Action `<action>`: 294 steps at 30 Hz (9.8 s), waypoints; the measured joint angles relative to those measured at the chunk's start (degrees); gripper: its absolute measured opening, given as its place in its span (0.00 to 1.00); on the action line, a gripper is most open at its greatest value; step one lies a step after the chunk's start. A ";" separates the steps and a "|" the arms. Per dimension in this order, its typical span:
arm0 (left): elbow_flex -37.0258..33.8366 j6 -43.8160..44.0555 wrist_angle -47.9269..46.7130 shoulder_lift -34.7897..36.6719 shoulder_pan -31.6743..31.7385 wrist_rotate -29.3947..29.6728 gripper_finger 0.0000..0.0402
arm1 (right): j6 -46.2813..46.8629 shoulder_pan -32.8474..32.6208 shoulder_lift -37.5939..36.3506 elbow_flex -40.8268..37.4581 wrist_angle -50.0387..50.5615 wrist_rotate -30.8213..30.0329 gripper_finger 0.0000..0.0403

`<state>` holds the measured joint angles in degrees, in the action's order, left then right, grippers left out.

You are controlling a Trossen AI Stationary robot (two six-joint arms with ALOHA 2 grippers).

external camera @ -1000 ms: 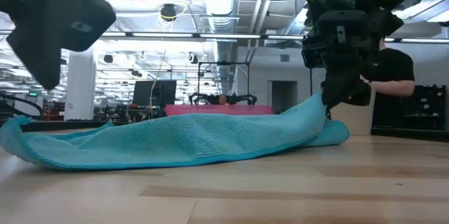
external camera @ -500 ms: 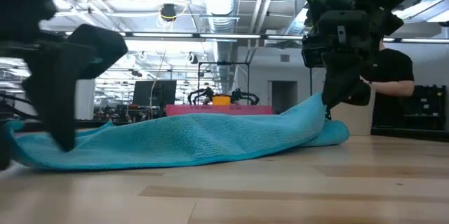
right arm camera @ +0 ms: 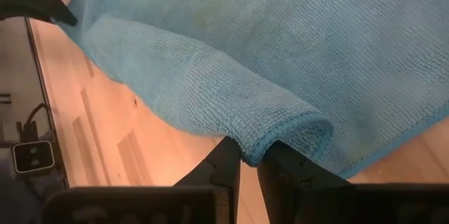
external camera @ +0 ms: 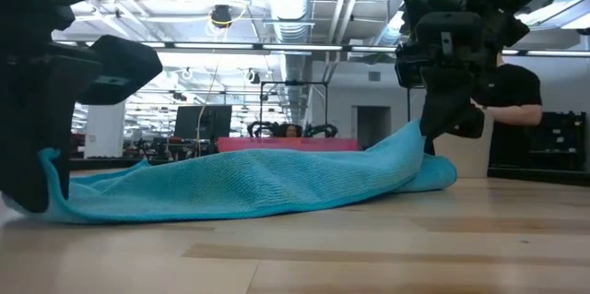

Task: Fold microfiber towels
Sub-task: Fold the blue microfiber cloth

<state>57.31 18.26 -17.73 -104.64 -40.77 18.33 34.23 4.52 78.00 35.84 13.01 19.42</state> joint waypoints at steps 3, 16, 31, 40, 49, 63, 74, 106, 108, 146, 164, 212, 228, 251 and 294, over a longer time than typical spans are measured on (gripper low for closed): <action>2.05 -0.48 -3.35 0.57 0.00 0.84 0.01 | 1.40 -0.01 0.00 -0.01 0.32 0.36 0.18; 4.04 5.51 -25.80 8.81 0.99 18.25 0.00 | -1.78 0.12 -0.07 -0.01 -0.52 11.40 0.32; 3.13 17.94 -37.13 9.11 4.31 28.47 0.00 | -9.86 1.13 -10.71 -0.06 5.87 8.38 0.48; 3.13 25.17 -45.24 9.12 6.09 29.70 0.00 | -22.25 -13.85 -10.14 -0.03 5.29 -13.59 0.45; 3.13 28.96 -47.31 12.15 6.51 30.80 0.00 | -34.54 -21.82 -9.02 -0.03 3.78 -30.61 0.46; -2.02 31.54 -42.69 12.22 6.49 28.74 0.00 | -17.84 -25.51 2.31 -0.03 0.44 -39.17 0.56; -2.02 30.93 -41.21 12.24 6.42 28.89 0.00 | -17.24 -28.62 10.91 -0.01 -8.16 -53.00 0.50; -2.02 29.53 -38.45 12.24 5.79 28.54 0.00 | -17.19 -27.65 16.18 -0.57 -9.41 -56.16 0.41; -2.02 29.53 -38.42 12.24 5.77 28.54 0.00 | -17.14 -27.67 16.88 -0.56 -9.35 -55.66 0.41; -1.98 27.49 -36.45 12.24 5.77 28.61 0.00 | -18.17 -29.81 16.76 1.68 -4.20 -52.40 0.49; -1.98 27.41 -36.53 12.24 5.77 28.57 0.00 | -22.11 -26.35 12.24 1.11 -1.30 -50.69 0.45; -1.98 27.32 -35.24 12.24 5.75 28.54 0.00 | -27.14 -21.23 12.33 -3.72 -8.84 -47.84 0.23; -1.98 27.25 -35.24 12.24 5.76 27.98 0.00 | -25.67 -21.72 12.05 -2.50 -8.71 -47.98 0.03; -1.98 28.35 -35.27 12.22 5.75 25.40 0.00 | -26.74 -14.65 11.47 0.14 -5.84 -51.01 0.04; -6.44 34.67 -32.05 12.11 6.35 21.42 0.00 | -24.18 -8.38 8.20 -3.50 -21.08 -44.73 0.31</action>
<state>50.87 52.93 -49.78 -92.53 -34.43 39.75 10.04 -3.86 86.19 32.34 -8.07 -25.31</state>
